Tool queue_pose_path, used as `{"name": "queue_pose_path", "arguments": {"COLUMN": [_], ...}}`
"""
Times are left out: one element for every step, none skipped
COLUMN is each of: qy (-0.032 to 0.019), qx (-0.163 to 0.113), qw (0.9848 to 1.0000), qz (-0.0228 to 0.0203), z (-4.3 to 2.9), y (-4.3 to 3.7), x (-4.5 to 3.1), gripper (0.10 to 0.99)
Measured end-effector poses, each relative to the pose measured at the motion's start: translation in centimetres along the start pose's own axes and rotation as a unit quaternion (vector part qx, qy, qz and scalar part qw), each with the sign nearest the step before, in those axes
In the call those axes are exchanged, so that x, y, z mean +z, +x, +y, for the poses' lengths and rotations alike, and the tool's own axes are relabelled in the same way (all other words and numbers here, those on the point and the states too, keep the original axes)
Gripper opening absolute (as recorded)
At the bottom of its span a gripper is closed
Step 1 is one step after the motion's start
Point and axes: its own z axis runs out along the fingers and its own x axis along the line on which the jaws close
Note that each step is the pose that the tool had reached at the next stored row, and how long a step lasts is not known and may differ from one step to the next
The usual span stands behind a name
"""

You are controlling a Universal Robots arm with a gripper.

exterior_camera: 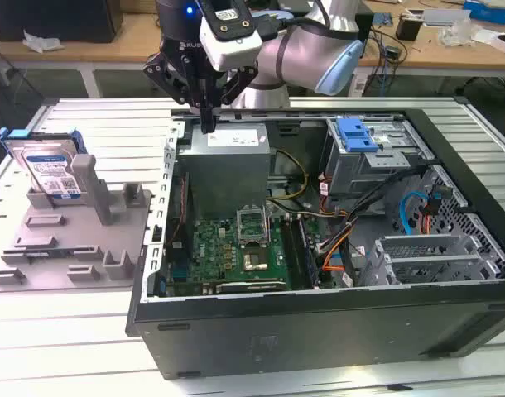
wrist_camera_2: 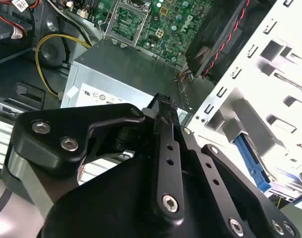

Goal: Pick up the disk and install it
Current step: 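Reach for the disk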

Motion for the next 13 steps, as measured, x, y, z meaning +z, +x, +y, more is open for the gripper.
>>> {"name": "queue_pose_path", "arguments": {"qy": [0.0000,0.0000,0.0000,0.0000,0.0000,0.0000,0.0000,0.0000,0.0000,0.0000,0.0000,0.0000,0.0000], "qx": [0.000,0.000,0.000,0.000,0.000,0.000,0.000,0.000,0.000,0.000,0.000,0.000,0.000], "qw": [1.0000,1.0000,1.0000,1.0000,1.0000,1.0000,1.0000,1.0000,1.0000,1.0000,1.0000,1.0000,1.0000], "qz": [0.0000,0.0000,0.0000,0.0000,0.0000,0.0000,0.0000,0.0000,0.0000,0.0000,0.0000,0.0000,0.0000], "z": [0.00,0.00,0.00,0.00,0.00,0.00,0.00,0.00,0.00,0.00,0.00,0.00,0.00], "y": [0.00,0.00,0.00,0.00,0.00,0.00,0.00,0.00,0.00,0.00,0.00,0.00,0.04], "x": [0.00,0.00,0.00,0.00,0.00,0.00,0.00,0.00,0.00,0.00,0.00,0.00,0.00], "gripper": [0.106,0.106,0.106,0.106,0.106,0.106,0.106,0.106,0.106,0.106,0.106,0.106,0.106]}}
